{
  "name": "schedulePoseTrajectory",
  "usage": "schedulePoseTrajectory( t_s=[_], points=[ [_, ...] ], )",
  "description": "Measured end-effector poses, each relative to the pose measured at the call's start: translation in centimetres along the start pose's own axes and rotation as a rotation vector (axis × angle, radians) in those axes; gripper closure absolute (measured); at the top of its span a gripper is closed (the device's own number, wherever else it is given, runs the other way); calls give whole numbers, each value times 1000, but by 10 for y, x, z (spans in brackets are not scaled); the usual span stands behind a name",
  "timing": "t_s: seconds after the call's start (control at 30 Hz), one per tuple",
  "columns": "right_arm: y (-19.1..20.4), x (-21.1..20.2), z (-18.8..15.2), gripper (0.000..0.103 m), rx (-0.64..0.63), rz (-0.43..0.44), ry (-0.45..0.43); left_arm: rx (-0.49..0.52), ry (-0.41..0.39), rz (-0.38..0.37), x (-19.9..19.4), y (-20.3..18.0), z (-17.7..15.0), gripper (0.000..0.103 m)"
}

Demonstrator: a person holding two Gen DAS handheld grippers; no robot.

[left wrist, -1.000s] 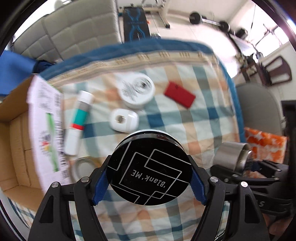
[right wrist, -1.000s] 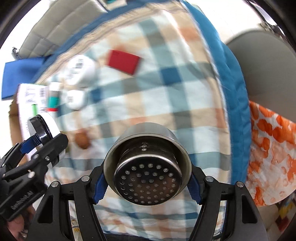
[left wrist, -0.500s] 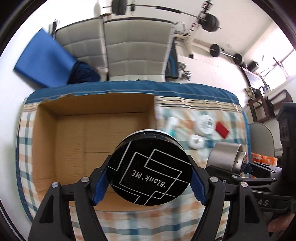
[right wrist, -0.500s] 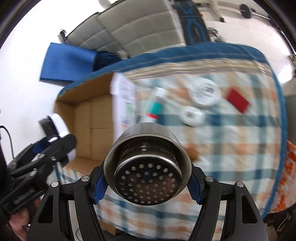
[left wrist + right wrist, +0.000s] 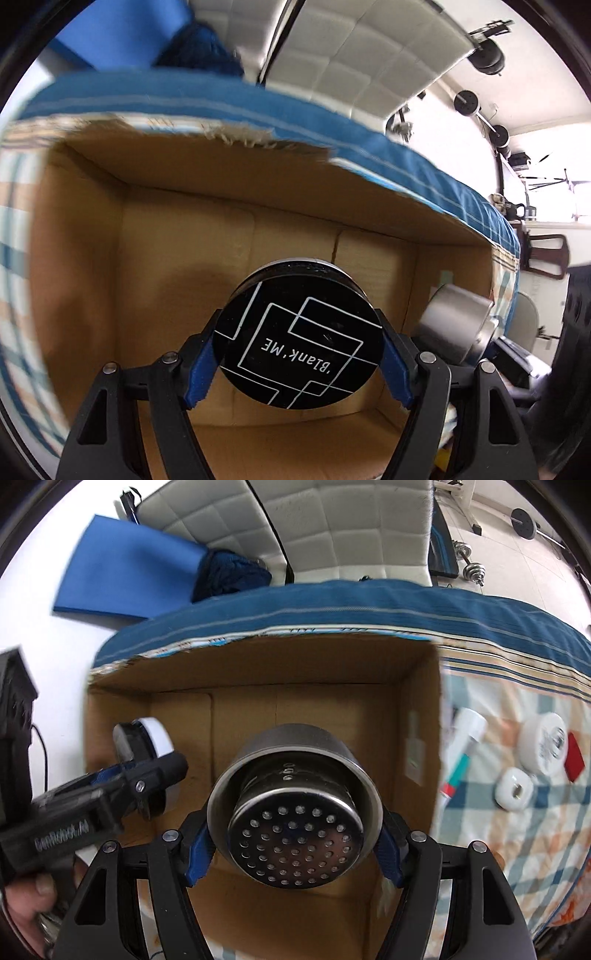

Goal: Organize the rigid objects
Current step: 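Carry both tins into the cardboard box and open both tools to release them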

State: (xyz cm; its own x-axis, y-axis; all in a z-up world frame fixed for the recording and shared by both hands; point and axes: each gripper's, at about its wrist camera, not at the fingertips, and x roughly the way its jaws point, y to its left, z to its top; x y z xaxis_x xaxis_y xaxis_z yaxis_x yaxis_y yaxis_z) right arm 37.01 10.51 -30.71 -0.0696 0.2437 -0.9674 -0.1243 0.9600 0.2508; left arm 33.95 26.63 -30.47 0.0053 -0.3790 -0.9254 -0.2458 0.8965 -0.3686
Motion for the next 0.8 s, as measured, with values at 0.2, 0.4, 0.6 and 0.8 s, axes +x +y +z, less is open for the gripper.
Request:
schedulePoseTrajectory(
  t_s=[0.2, 0.4, 0.6, 0.8],
  points=[
    [11, 34, 11, 30, -55, -68, 44, 21, 93, -7, 39, -5, 26, 30],
    [8, 52, 25, 29, -30, -93, 78, 34, 124, 21, 58, -19, 33, 30],
    [1, 66, 31, 30, -25, -100, 91, 13, 147, 37, 61, -18, 39, 28],
    [1, 67, 30, 23, -32, -106, 90, 19, 179, 61, 63, -12, 30, 28]
  ],
)
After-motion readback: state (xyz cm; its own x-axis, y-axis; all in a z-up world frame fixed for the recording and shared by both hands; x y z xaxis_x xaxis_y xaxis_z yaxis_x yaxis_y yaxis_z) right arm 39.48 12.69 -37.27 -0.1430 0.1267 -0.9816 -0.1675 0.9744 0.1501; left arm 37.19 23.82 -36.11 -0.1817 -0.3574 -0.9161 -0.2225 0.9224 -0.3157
